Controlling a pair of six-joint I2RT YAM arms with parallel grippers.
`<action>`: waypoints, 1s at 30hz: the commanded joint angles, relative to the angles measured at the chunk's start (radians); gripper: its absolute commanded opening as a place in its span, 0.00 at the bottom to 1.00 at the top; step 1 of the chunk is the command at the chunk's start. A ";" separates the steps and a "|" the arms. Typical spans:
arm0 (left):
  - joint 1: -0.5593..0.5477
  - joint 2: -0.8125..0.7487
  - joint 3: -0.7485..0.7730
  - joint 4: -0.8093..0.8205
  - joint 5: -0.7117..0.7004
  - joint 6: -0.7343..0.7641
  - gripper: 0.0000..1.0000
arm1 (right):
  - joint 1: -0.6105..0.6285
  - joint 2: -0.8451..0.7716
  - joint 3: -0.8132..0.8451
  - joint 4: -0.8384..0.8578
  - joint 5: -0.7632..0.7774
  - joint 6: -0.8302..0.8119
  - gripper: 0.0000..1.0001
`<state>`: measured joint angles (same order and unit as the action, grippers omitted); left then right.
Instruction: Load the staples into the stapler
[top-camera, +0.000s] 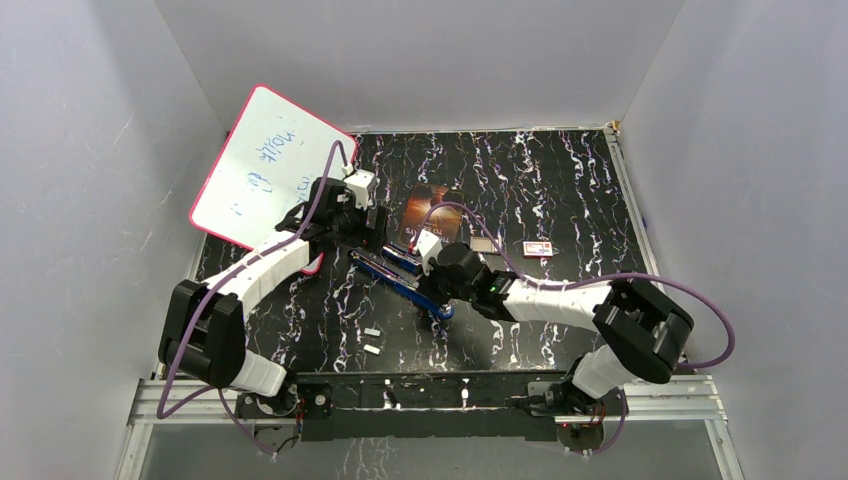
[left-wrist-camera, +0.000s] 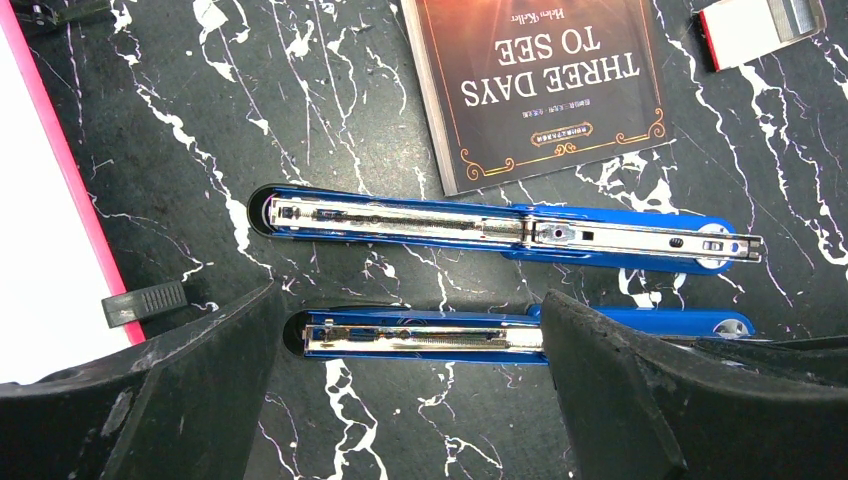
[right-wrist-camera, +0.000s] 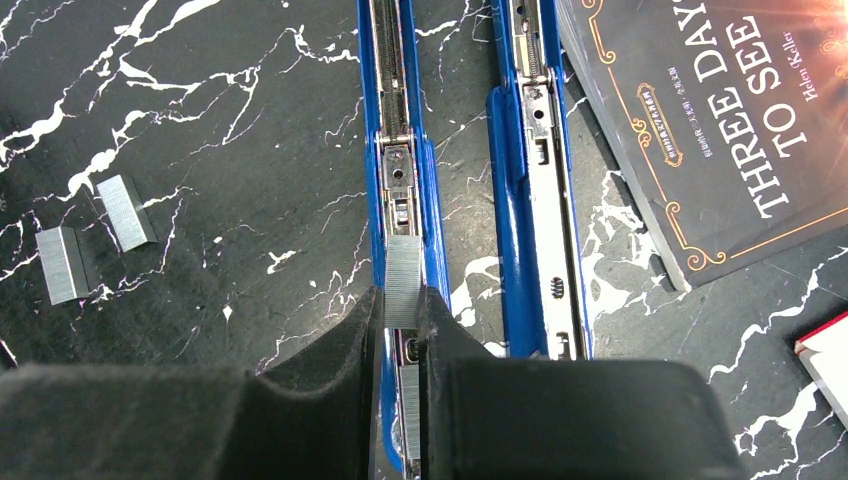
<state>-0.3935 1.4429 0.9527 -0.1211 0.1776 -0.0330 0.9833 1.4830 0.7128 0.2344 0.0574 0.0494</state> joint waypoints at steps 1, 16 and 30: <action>-0.005 -0.030 0.008 -0.011 -0.006 0.014 0.98 | 0.006 0.016 0.052 0.024 0.003 0.007 0.01; -0.007 -0.029 0.009 -0.011 -0.009 0.014 0.98 | 0.011 0.033 0.054 -0.003 0.027 0.011 0.01; -0.007 -0.029 0.009 -0.011 -0.007 0.014 0.98 | 0.014 0.046 0.056 -0.042 0.032 0.009 0.02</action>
<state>-0.3962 1.4429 0.9527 -0.1211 0.1715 -0.0322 0.9905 1.5246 0.7300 0.2050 0.0803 0.0505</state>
